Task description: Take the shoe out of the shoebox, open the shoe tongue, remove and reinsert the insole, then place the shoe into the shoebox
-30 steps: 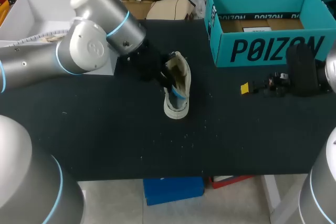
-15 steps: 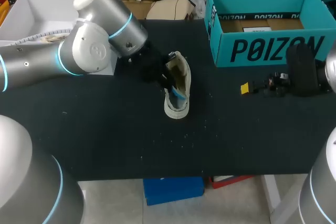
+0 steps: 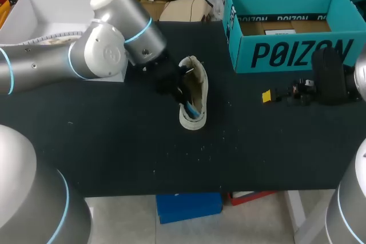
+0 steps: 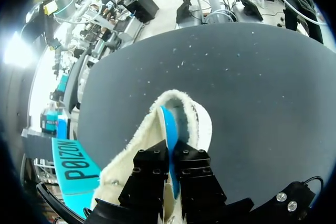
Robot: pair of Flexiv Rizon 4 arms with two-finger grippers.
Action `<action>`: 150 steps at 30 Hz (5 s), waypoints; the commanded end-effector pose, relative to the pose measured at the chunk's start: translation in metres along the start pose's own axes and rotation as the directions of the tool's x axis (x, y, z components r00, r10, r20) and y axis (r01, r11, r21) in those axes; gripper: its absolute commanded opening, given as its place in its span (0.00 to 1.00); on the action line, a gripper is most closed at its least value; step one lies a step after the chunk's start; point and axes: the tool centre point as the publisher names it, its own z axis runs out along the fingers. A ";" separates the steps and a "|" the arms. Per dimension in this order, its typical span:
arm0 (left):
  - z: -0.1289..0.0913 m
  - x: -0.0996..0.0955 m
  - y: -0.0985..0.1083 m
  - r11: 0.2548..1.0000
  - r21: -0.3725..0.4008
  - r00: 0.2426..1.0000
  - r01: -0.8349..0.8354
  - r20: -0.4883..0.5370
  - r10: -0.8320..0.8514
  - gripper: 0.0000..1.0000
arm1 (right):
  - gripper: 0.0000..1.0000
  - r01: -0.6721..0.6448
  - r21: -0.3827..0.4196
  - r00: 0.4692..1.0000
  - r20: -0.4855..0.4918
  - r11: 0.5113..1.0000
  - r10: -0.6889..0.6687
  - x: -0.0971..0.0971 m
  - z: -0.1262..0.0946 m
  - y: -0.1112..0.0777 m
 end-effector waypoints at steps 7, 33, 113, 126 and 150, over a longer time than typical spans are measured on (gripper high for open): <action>-0.026 -0.007 -0.018 0.999 0.030 0.994 -0.020 0.105 0.017 0.96 | 1.00 0.000 -0.002 1.000 0.001 1.000 0.000 0.000 0.001 -0.001; -0.019 0.003 -0.013 0.988 -0.144 0.989 -0.054 -0.145 0.033 0.00 | 1.00 0.000 -0.002 1.000 0.001 1.000 0.000 0.000 0.001 -0.001; -0.039 -0.029 0.051 0.972 -0.177 0.969 0.155 0.221 -0.114 0.00 | 1.00 0.000 -0.002 1.000 0.001 1.000 0.000 0.000 0.001 -0.001; -0.090 -0.027 0.032 0.970 -0.220 0.976 0.106 0.209 -0.059 0.00 | 1.00 0.000 -0.002 1.000 0.001 1.000 0.000 0.000 0.001 -0.001; -0.024 -0.034 0.045 0.991 -0.110 0.996 0.077 0.050 -0.072 0.00 | 1.00 0.000 -0.002 1.000 0.001 1.000 0.000 0.000 0.001 -0.001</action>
